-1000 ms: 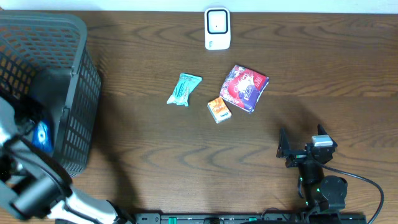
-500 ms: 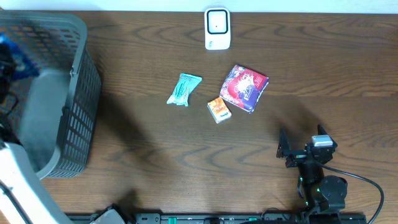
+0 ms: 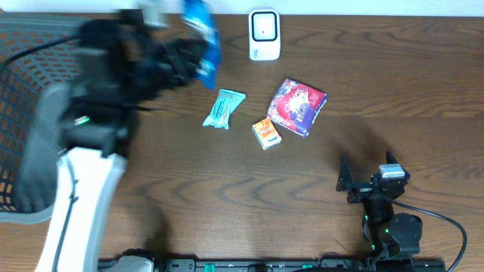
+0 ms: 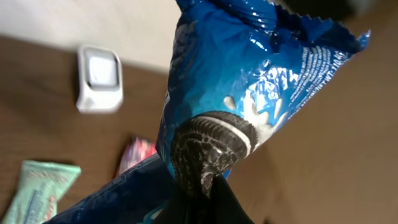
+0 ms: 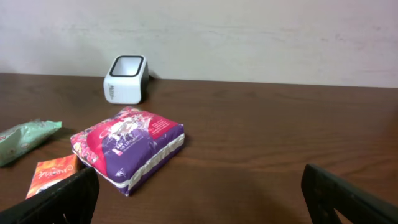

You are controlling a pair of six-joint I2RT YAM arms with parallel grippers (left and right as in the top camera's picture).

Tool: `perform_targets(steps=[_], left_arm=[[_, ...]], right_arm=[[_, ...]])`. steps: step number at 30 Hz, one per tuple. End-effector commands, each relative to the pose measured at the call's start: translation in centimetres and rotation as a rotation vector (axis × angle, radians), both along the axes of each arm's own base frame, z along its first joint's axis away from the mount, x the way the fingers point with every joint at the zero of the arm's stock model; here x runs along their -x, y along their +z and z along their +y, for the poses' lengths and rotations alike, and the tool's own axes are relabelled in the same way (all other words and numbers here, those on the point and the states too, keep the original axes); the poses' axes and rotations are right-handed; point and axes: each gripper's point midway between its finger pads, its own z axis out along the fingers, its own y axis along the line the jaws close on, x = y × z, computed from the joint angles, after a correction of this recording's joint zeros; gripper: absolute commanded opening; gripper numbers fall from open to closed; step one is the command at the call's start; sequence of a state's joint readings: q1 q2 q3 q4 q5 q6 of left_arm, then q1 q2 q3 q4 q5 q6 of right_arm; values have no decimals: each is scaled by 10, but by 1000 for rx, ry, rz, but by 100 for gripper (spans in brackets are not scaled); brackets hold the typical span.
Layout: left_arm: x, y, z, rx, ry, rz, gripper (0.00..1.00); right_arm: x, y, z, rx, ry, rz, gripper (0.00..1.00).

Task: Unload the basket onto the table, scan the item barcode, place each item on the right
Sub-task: 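Carry the blue Oreo pack out and drop it beside the other items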

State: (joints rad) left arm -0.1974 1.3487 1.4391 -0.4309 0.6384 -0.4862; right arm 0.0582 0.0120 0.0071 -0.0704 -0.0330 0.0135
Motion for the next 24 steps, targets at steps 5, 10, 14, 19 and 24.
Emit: perform_targets(steps=[5,10,14,19,24], left_arm=[[-43,-93,-28,-407,42,-1,7],[-53,-156,-59,-418,12,140,7],[-58,-197,-73,-409,18,245,8],[-57,-233,-79,-407,36,349,8],[-56,-238,-78,-414,33,364,74]], right_arm=[[0,0,-2,11,-9,-1,99],[0,0,-2,11,-9,-1,99],[0,0,-2,11,-9,-1,99],[0,0,-2,11,-9,-1,99],[0,0,-2,11,-9,-1,99]])
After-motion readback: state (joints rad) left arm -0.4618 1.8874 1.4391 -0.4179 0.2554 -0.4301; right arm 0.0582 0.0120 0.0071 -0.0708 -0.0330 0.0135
